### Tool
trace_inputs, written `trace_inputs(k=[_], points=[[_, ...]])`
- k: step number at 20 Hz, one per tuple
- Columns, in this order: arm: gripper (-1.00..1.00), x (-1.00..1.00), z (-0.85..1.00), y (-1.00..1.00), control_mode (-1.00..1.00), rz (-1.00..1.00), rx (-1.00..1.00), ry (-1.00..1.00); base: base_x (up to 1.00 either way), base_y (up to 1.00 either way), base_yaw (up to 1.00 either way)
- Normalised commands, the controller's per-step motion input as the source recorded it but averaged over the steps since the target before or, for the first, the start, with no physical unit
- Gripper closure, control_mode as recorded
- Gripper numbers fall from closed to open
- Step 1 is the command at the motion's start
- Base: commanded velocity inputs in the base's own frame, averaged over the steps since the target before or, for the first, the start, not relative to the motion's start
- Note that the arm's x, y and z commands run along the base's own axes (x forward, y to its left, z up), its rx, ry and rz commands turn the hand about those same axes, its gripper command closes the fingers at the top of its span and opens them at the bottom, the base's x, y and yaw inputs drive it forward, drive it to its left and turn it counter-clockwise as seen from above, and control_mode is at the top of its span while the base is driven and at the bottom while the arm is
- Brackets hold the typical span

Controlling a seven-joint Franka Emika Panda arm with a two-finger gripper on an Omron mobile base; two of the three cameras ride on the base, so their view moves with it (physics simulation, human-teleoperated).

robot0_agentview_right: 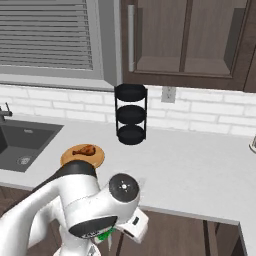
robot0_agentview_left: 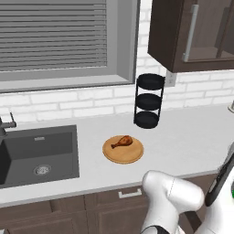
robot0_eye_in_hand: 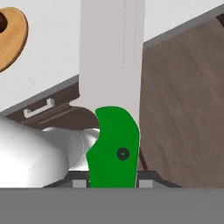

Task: Pick up the knife from the drawer and place it on the cutting board. Then place the meat from the plate to the cutting board.

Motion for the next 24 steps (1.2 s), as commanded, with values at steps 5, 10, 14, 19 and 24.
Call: trace_inputs(k=[5,10,14,19,24], points=[[1.0,0.8,0.63,0.49,-1.0,0.0,-0.06,0.28,0.0,0.0,0.0],[1.0,0.76,0.35,0.12,-1.0,0.1,-0.04,0.29,0.0,0.0,0.0],[1.0,0.53,0.01,0.0,-1.0,0.15,0.0,0.11,0.0,0.0,0.0],[1.0,0.04,0.0,0.05,-1.0,0.02,0.0,0.0,0.0,0.0,0.0],[1.0,0.19,0.0,0.14,-1.0,0.0,0.0,0.0,0.0,0.0,0.0]])
